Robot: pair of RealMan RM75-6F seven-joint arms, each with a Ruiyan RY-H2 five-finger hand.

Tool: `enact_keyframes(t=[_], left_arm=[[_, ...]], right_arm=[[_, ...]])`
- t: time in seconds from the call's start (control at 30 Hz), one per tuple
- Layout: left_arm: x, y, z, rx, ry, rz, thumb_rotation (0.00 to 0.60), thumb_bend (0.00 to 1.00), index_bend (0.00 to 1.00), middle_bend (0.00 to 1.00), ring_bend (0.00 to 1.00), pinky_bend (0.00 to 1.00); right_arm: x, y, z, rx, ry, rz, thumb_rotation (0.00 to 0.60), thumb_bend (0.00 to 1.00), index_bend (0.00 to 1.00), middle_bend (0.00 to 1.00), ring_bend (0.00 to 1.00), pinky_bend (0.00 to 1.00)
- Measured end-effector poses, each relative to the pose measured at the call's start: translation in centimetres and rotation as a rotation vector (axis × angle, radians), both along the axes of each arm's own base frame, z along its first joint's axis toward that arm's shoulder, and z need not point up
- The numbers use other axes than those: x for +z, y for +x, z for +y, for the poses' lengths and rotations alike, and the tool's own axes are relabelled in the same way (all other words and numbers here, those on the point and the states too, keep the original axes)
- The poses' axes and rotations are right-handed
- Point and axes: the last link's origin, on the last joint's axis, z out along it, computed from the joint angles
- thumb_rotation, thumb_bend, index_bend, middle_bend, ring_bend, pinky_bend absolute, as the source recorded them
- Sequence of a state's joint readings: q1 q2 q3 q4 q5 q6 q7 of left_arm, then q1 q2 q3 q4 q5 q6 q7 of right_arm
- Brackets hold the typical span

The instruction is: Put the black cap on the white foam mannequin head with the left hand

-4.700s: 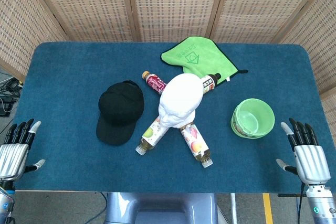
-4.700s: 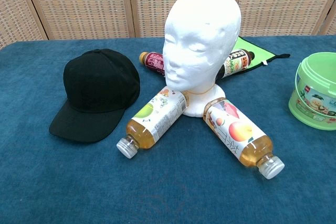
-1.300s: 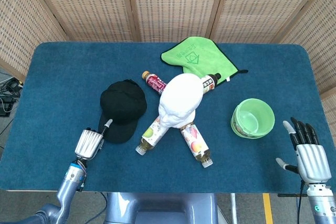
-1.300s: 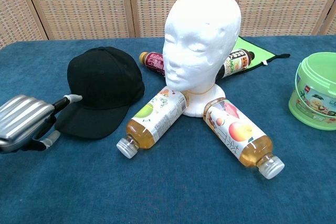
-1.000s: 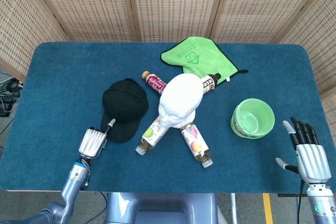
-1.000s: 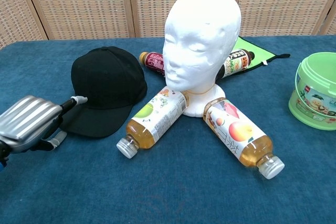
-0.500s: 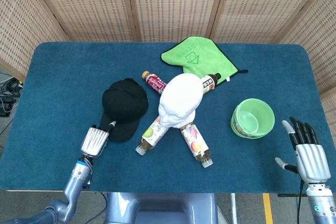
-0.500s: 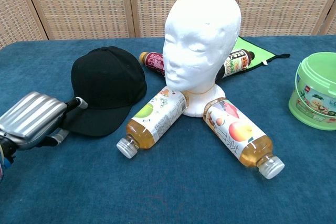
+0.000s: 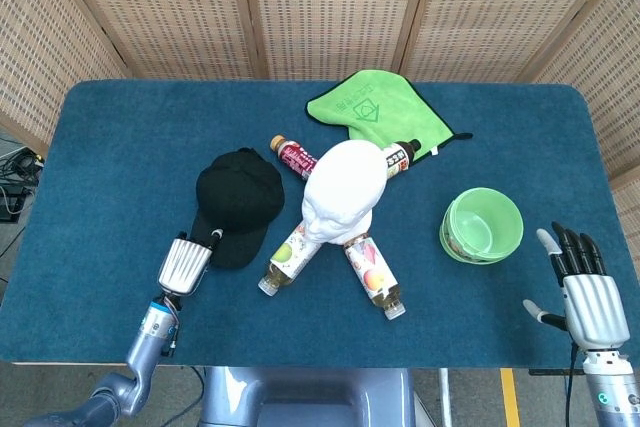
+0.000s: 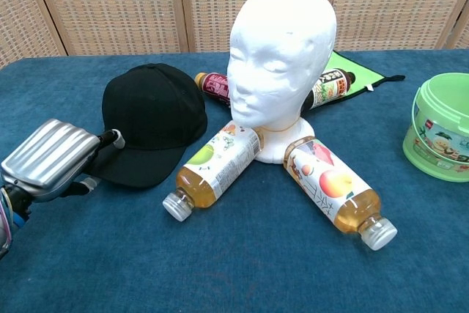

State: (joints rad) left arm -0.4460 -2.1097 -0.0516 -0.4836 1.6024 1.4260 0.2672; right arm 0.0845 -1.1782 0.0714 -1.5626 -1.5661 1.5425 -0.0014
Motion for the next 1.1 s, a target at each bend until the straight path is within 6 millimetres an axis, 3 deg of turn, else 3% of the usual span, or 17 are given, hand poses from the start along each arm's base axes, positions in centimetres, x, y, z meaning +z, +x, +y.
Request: enact_keyframes(t=[0.17, 0.27, 0.47, 0.7, 0.97, 1.1], left_arm=[[0.1, 0.3, 0.4, -0.021, 0.012, 0.009, 0.600, 0.52, 0.74, 0.90, 0.86, 0.72], [0.2, 0.3, 0.6, -0.053, 0.014, 0.056, 0.600, 0.59, 0.82, 0.91, 0.87, 0.72], [1.3, 0.0, 1.3, -0.156, 0.032, 0.220, 0.600, 0.69, 0.88, 0.91, 0.87, 0.72], [3.5, 0.4, 2.2, -0.277, 0.091, 0.320, 0.600, 0.72, 0.92, 0.91, 0.87, 0.72], [6.6, 1.7, 3.3, -0.383, 0.173, 0.323, 0.600, 0.72, 0.92, 0.91, 0.87, 0.72], [9.2, 2.7, 3.9, -0.420, 0.242, 0.273, 0.600, 0.72, 0.92, 0.91, 0.87, 0.72]], right_arm=[[0.0, 0.0, 0.0, 0.004, -0.004, -0.003, 0.600, 0.06, 0.04, 0.00, 0.00, 0.00], [0.1, 0.0, 0.1, 0.007, -0.010, -0.007, 0.600, 0.06, 0.04, 0.00, 0.00, 0.00], [0.3, -0.1, 0.0, 0.010, -0.017, -0.011, 0.600, 0.06, 0.05, 0.00, 0.00, 0.00], [0.5, 0.0, 0.1, 0.017, -0.030, -0.015, 0.600, 0.06, 0.05, 0.00, 0.00, 0.00], [0.8, 0.0, 0.1, 0.021, -0.045, -0.029, 0.600, 0.06, 0.05, 0.00, 0.00, 0.00], [1.1, 0.1, 0.2, 0.030, -0.054, -0.036, 0.600, 0.06, 0.05, 0.00, 0.00, 0.00]])
